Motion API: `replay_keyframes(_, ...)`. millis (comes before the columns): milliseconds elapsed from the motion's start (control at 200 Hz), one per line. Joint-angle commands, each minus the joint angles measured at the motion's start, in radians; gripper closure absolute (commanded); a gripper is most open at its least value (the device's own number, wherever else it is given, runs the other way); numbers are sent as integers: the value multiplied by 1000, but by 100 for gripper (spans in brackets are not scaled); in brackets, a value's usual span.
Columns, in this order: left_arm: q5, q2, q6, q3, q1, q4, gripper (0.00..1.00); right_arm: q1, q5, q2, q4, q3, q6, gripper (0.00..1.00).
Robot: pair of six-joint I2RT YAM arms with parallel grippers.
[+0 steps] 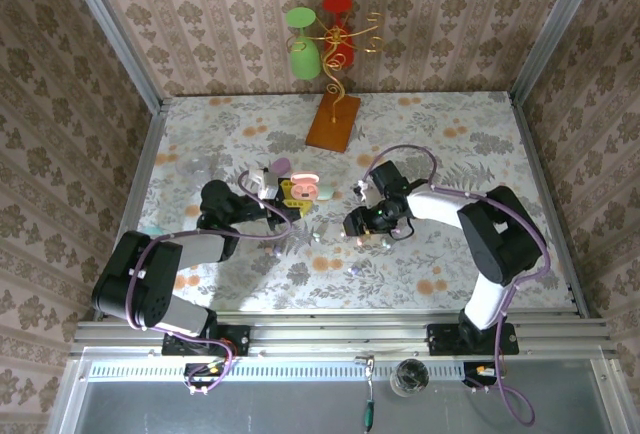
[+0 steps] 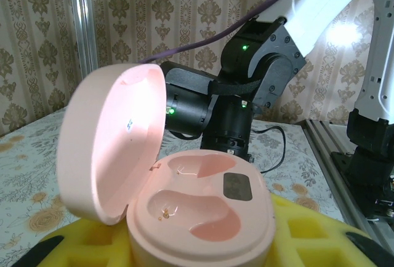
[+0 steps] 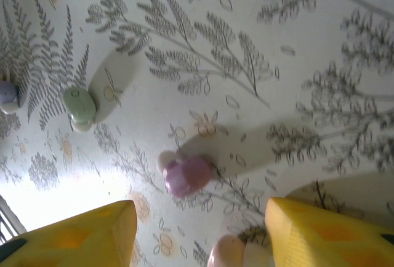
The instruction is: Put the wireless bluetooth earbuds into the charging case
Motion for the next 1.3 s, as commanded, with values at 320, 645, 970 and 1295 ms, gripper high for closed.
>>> replay_keyframes(320, 27, -7, 20, -4, -3, 34, 63, 43, -83, -105, -22, -121, 44, 43)
replay_keyframes(645, 32, -3, 19, 3, -2, 34, 64, 69, -34, -193, -4, -154, 84, 44)
replay_keyframes(970, 37, 10, 16, 8, -3, 36, 64, 3, -36, -126, 40, -99, 115, 58)
replay_keyframes(1295, 40, 12, 13, 11, -5, 36, 64, 1, -102, -17, 95, -95, 118, 58)
